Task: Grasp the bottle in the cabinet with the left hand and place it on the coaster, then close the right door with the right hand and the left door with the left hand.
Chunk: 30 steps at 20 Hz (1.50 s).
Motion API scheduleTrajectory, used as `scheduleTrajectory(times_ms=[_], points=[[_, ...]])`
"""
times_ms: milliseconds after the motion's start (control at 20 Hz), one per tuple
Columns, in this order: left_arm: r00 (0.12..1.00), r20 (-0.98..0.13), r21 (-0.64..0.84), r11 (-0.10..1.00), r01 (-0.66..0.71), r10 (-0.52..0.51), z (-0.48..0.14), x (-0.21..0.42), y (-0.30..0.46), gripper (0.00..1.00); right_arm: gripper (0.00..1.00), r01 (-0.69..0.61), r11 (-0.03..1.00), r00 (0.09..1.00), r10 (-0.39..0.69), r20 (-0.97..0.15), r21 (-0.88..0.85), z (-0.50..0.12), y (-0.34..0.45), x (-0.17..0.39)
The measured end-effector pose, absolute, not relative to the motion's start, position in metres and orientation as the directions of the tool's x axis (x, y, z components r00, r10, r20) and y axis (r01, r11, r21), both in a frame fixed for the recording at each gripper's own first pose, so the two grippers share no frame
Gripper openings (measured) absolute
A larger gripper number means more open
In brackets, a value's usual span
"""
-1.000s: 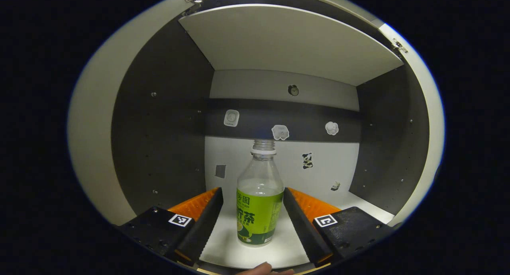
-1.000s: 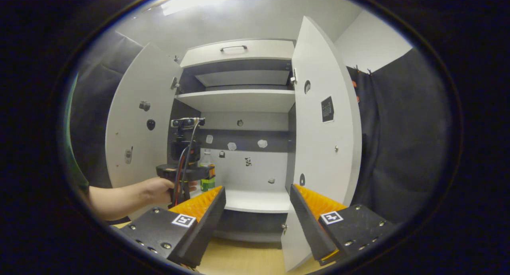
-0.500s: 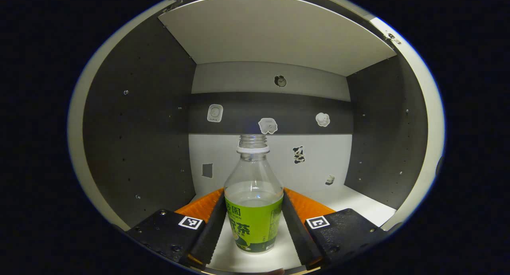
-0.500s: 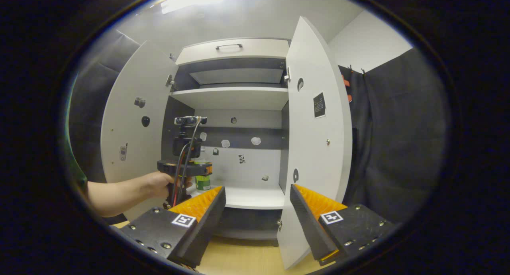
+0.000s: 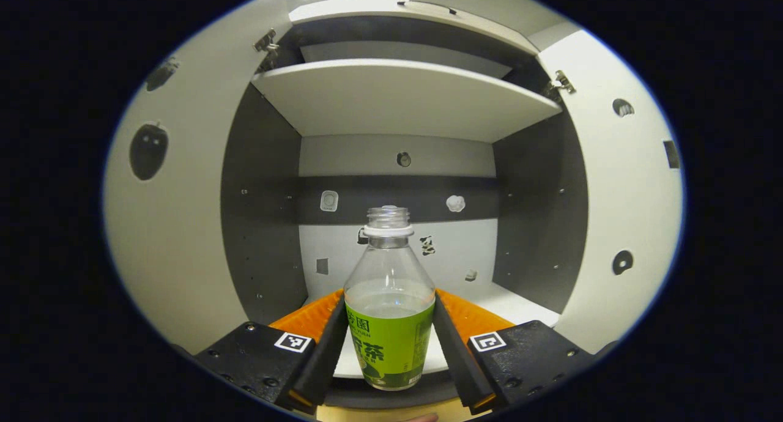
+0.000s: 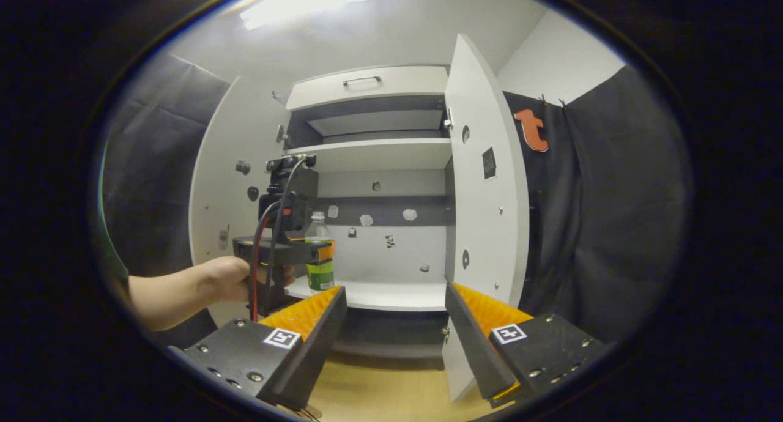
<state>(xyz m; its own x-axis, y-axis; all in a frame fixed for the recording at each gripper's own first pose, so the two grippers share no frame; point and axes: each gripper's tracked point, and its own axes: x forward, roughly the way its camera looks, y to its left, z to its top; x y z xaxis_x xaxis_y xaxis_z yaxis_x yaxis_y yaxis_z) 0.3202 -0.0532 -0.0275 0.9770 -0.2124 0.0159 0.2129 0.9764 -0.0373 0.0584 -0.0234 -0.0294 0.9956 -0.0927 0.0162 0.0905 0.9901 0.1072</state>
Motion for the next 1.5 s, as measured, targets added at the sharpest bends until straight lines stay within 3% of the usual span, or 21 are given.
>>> scheduleTrajectory(times_ms=[100, 200, 300, 400, 450, 500, 650, 700, 800, 1050, 1200, 1250, 1400, 1450, 1500], points=[[0.981, 0.020, -0.034, 0.981, 0.192, -0.192, -0.023, 0.295, -0.045, 0.79, 0.98, 0.081, 0.990, 0.997, -0.082, 0.007, 0.114, -0.029, -0.024, 0.042], [0.984, 0.012, -0.041, 0.983, 0.178, -0.178, -0.022, 0.269, -0.039, 0.79, 0.93, 0.075, 0.990, 0.997, -0.075, -0.007, 0.121, -0.028, -0.027, 0.027], [0.983, -0.007, -0.052, 0.982, 0.182, -0.183, -0.024, 0.243, -0.036, 0.79, 0.98, 0.065, 0.990, 0.998, -0.063, -0.014, 0.126, -0.026, -0.030, 0.014], [0.986, -0.012, -0.057, 0.984, 0.167, -0.168, -0.026, 0.217, -0.026, 0.79, 0.98, 0.059, 0.990, 0.998, -0.058, -0.009, 0.132, -0.023, -0.034, 0.001], [0.988, -0.009, -0.060, 0.987, 0.152, -0.153, -0.027, 0.205, -0.021, 0.79, 0.93, 0.050, 0.990, 0.999, -0.050, -0.001, 0.131, -0.021, -0.035, -0.006], [0.990, -0.013, -0.065, 0.988, 0.142, -0.143, -0.029, 0.193, -0.017, 0.79, 0.98, 0.042, 0.991, 0.999, -0.044, 0.008, 0.125, -0.020, -0.035, -0.013], [0.991, -0.044, -0.070, 0.990, 0.125, -0.128, -0.044, 0.156, -0.011, 0.79, 0.98, 0.028, 0.990, 0.999, -0.032, 0.021, 0.138, -0.019, -0.041, -0.028], [0.991, -0.044, -0.068, 0.990, 0.121, -0.124, -0.047, 0.145, -0.010, 0.79, 0.94, 0.016, 0.988, 0.999, -0.020, 0.026, 0.151, -0.019, -0.040, -0.032], [0.992, -0.039, -0.072, 0.990, 0.120, -0.123, -0.056, 0.125, -0.010, 0.79, 0.98, 0.015, 0.986, 0.999, -0.020, 0.033, 0.166, -0.020, -0.044, -0.035], [0.976, -0.117, -0.102, 0.980, 0.173, -0.184, -0.116, 0.090, -0.034, 0.80, 0.98, 0.017, 0.987, 0.999, -0.023, 0.035, 0.162, -0.019, -0.043, -0.032], [0.972, -0.147, -0.140, 0.976, 0.165, -0.185, -0.155, 0.077, -0.037, 0.80, 0.98, -0.021, 0.988, 0.998, 0.013, 0.054, 0.154, -0.018, -0.033, -0.028], [0.971, -0.155, -0.143, 0.977, 0.159, -0.181, -0.170, 0.073, -0.035, 0.80, 0.93, -0.023, 0.988, 0.999, 0.016, 0.050, 0.155, -0.021, -0.031, -0.026], [0.971, -0.173, -0.131, 0.981, 0.141, -0.163, -0.211, 0.063, -0.025, 0.80, 0.93, -0.037, 0.984, 0.999, 0.032, 0.034, 0.174, -0.031, -0.022, -0.019], [0.970, -0.182, -0.120, 0.982, 0.143, -0.163, -0.224, 0.060, -0.023, 0.80, 0.98, -0.052, 0.983, 0.998, 0.047, 0.034, 0.178, -0.033, -0.014, -0.017], [0.969, -0.191, -0.108, 0.984, 0.139, -0.157, -0.238, 0.058, -0.020, 0.80, 0.93, -0.064, 0.982, 0.998, 0.059, 0.035, 0.178, -0.036, -0.008, -0.015]])
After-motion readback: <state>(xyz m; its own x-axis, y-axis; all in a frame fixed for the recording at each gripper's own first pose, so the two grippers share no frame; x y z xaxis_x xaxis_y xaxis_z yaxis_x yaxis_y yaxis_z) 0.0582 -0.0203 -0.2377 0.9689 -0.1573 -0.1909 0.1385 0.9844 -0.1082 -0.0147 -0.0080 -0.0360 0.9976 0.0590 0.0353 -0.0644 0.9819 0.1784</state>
